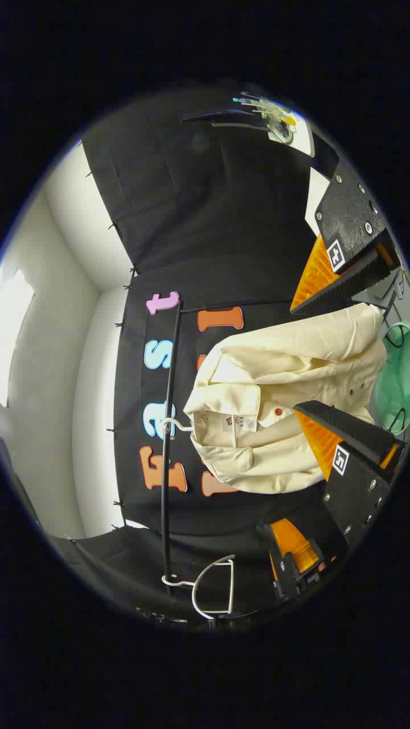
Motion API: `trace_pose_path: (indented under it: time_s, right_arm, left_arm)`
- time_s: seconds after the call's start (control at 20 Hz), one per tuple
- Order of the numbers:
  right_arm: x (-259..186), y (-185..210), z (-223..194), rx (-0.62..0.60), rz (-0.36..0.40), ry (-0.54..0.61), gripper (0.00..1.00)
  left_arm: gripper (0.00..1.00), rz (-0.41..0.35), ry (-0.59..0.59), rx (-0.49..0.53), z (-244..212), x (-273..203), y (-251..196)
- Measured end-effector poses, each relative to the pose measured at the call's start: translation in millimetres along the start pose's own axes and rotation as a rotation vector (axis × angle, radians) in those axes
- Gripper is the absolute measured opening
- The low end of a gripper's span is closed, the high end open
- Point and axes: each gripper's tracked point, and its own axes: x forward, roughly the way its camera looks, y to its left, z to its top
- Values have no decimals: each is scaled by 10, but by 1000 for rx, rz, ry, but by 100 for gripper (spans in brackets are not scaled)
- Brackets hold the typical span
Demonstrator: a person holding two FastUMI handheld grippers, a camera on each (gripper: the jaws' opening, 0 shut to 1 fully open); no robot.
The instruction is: Grasp the clothes on the hanger with both hands and then place them into the laundry hamper below.
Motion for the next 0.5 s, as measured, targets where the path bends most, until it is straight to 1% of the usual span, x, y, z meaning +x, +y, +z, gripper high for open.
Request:
trace_pose_path:
  time_s: [0.15, 0.35, 0.4, 0.45, 0.5]
  right_arm:
    - [-85, 12, 53, -3, -45, -6, 94]
    - [-82, 35, 48, -42, -88, -11, 94]
    - [-74, 51, 67, -49, -96, -19, 94]
    - [-69, 52, 88, -55, -104, -24, 94]
    - [-63, 50, 86, -57, -114, -22, 94]
  left_arm:
    - [96, -67, 6, -7, -7, 120, -38]
    - [96, -105, 15, -14, -52, 224, 5]
    - [93, -108, 12, -18, -39, 238, 17]
    - [96, -117, 13, -23, -40, 256, 13]
    - [96, -131, 17, -26, -52, 272, -3]
